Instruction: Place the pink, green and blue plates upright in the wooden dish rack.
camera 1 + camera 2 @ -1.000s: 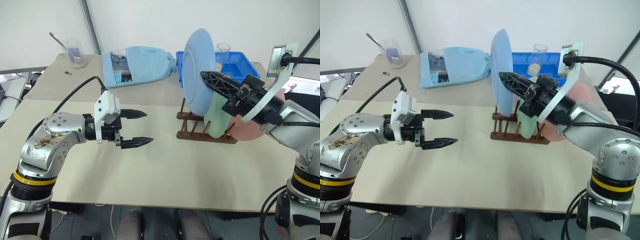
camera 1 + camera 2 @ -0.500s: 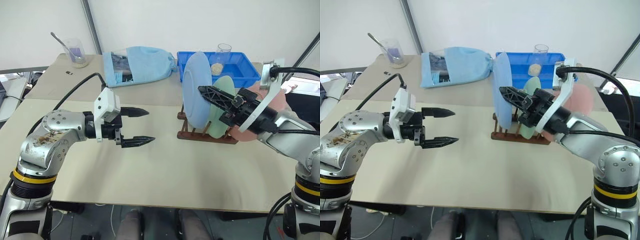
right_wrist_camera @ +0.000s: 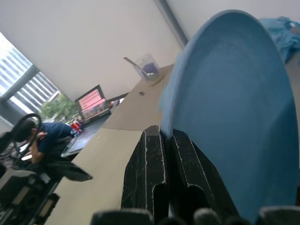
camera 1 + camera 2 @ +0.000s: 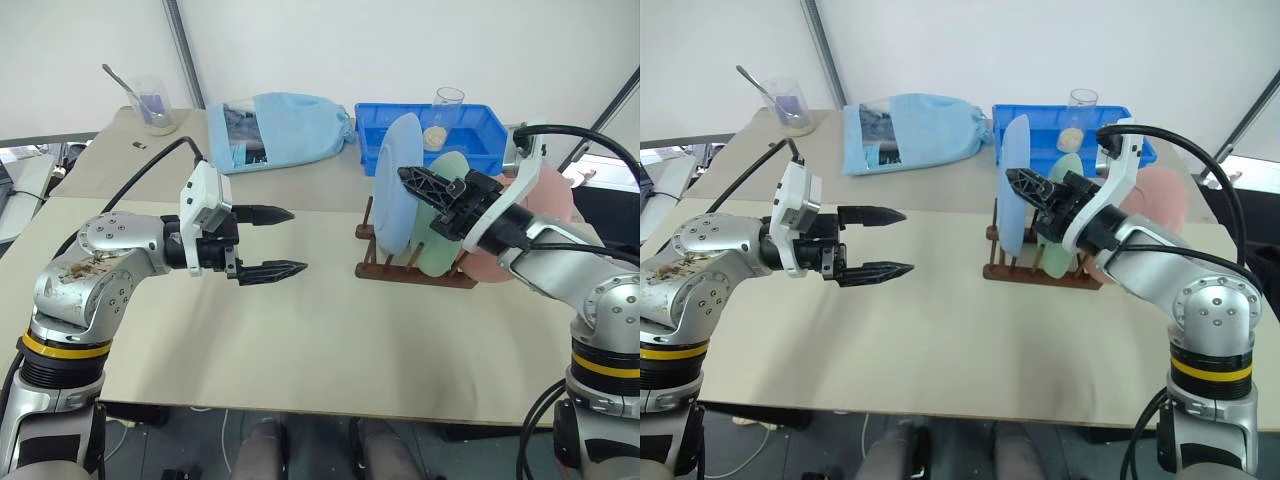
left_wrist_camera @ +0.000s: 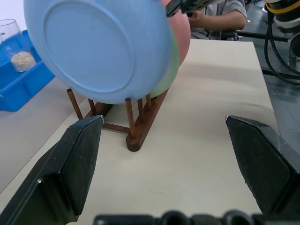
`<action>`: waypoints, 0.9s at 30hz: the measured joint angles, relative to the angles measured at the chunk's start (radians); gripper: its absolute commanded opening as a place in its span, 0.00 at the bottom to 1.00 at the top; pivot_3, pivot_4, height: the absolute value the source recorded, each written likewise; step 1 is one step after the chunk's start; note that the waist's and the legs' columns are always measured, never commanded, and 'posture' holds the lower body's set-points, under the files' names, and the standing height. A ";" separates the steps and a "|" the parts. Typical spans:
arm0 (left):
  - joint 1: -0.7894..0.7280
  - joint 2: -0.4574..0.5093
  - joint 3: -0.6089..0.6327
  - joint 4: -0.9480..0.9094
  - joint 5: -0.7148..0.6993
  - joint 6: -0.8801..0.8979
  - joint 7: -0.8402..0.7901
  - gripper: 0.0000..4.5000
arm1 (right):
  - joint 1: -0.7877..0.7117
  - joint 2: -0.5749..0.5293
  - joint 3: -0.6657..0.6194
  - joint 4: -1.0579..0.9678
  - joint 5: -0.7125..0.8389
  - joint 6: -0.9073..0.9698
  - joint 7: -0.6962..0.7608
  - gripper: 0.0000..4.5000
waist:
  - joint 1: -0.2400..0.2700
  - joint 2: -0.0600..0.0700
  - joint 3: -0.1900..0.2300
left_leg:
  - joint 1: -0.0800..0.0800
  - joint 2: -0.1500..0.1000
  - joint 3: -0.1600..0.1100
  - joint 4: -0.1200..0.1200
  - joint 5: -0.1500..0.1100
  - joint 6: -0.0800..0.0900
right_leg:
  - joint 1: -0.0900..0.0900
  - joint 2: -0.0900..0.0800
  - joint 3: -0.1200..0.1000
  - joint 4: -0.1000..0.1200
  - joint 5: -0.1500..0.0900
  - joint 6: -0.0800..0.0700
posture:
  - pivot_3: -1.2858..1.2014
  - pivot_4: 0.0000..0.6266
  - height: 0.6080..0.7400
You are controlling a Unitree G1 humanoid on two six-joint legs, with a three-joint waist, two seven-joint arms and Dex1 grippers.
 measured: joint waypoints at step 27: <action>-0.003 -0.031 -0.019 0.003 0.018 -0.015 -0.021 1.00 | 0.075 -0.512 -0.308 0.105 -0.427 0.037 0.424 0.50 | 0.014 0.000 0.000 | -0.002 -0.001 0.001 0.000 0.000 0.000 | 0.000 -0.002 0.000 -0.005 0.000 -0.001 | 0.52 0.24 0.67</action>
